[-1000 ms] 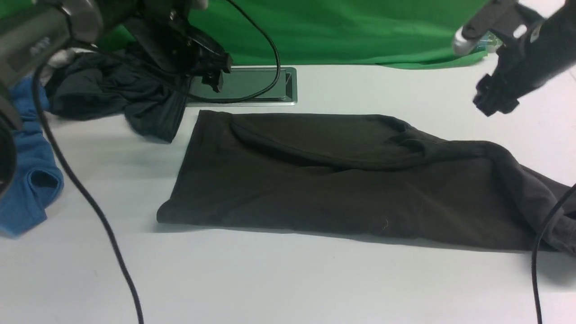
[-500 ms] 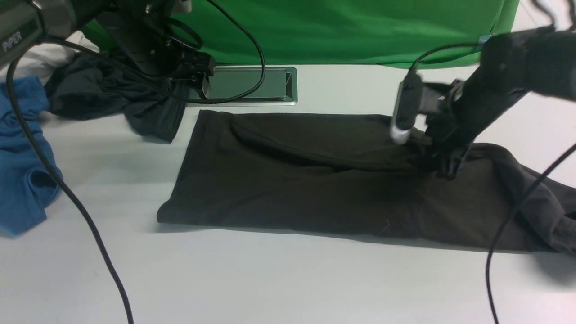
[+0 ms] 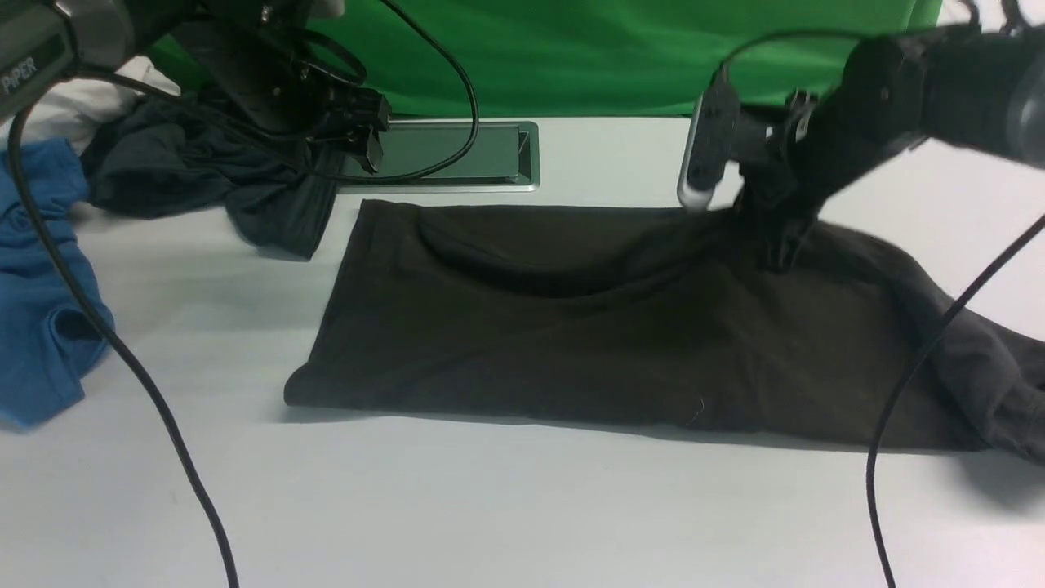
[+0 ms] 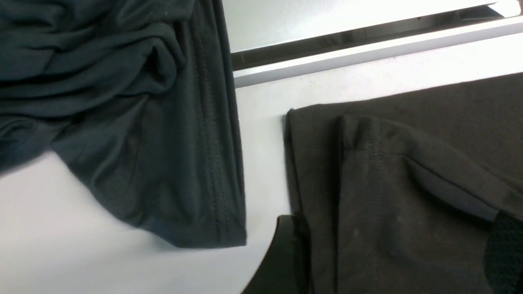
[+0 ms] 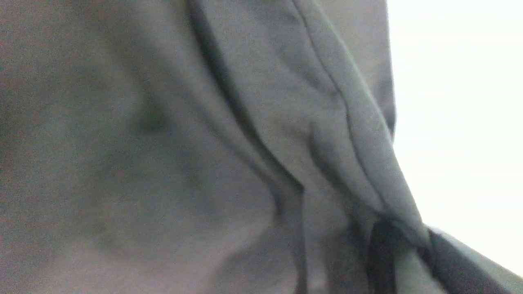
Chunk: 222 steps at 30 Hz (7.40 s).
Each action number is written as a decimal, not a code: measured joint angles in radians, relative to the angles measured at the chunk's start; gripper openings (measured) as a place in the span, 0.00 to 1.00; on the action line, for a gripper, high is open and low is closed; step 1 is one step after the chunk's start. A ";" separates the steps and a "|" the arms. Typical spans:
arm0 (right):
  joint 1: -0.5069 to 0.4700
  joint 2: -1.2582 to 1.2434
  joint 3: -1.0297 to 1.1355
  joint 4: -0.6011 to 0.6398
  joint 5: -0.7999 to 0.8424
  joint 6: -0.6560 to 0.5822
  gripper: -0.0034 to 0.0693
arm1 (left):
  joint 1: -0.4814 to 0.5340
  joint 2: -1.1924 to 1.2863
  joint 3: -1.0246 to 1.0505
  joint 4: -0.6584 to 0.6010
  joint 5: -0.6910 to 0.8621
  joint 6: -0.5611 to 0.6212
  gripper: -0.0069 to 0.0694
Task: Fold a long-sleeved shirt on a white desktop.
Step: 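Fold the black garment in half by bringing its near edge over to the far edge, then grasp the waist and leg ends of the folded dark trousers and straighten them on the table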
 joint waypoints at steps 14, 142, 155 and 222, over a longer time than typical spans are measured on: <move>-0.041 0.177 -0.025 0.003 -0.174 0.475 0.23 | 0.000 0.063 0.000 -0.048 0.014 0.026 0.87; -0.128 -1.209 0.813 0.134 -0.073 0.772 0.18 | 0.241 -0.691 0.686 -0.259 -0.033 0.058 0.94; -0.075 -1.209 0.838 0.134 -0.135 0.854 0.25 | 0.201 -0.561 0.789 -0.295 -0.040 0.051 0.93; -0.048 -1.209 0.906 0.159 -0.217 0.885 0.37 | 0.087 -0.227 0.787 -0.141 -0.315 -0.167 0.13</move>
